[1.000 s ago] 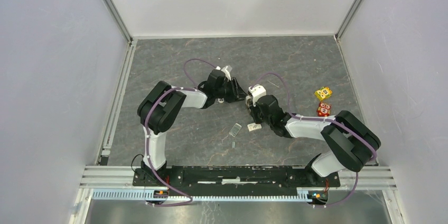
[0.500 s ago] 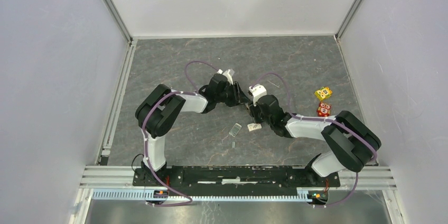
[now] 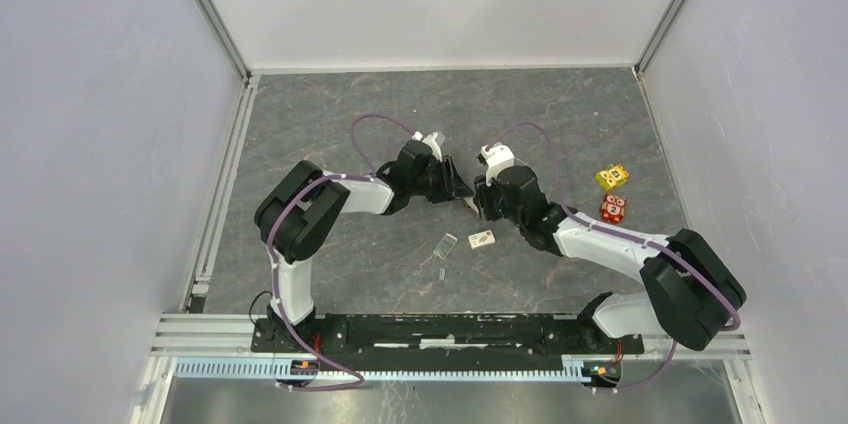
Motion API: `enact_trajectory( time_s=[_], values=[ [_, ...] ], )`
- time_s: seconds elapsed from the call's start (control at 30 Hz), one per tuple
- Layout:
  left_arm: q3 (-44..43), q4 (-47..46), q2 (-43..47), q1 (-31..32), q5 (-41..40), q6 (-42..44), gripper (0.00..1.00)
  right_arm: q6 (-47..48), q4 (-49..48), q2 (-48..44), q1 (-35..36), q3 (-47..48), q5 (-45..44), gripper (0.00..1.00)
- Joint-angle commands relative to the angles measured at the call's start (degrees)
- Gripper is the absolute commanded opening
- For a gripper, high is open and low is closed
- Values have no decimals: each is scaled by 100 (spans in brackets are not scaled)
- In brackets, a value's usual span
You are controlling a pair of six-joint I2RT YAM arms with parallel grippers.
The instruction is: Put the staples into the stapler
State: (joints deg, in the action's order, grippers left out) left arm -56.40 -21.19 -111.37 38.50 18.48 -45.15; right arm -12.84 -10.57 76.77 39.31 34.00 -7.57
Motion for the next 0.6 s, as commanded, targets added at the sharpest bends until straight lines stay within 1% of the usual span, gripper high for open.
enact_trajectory(
  time_s=[0.0,0.07,0.17,0.37,0.57],
  values=[
    [-81,329,192,79,-12,355,42,-138,124,128,-87,239,-129,35],
    [-95,373,206,93,-29,386,40,-161,63,252,-125,231,-61,31],
    [-103,439,199,96,-42,423,40,-219,-21,431,-133,121,149,29],
    [-73,462,181,140,-73,460,39,-464,-288,602,-126,-459,121,29],
    [-178,573,210,164,-89,490,39,-405,-220,639,-126,-412,-103,28]
  ],
)
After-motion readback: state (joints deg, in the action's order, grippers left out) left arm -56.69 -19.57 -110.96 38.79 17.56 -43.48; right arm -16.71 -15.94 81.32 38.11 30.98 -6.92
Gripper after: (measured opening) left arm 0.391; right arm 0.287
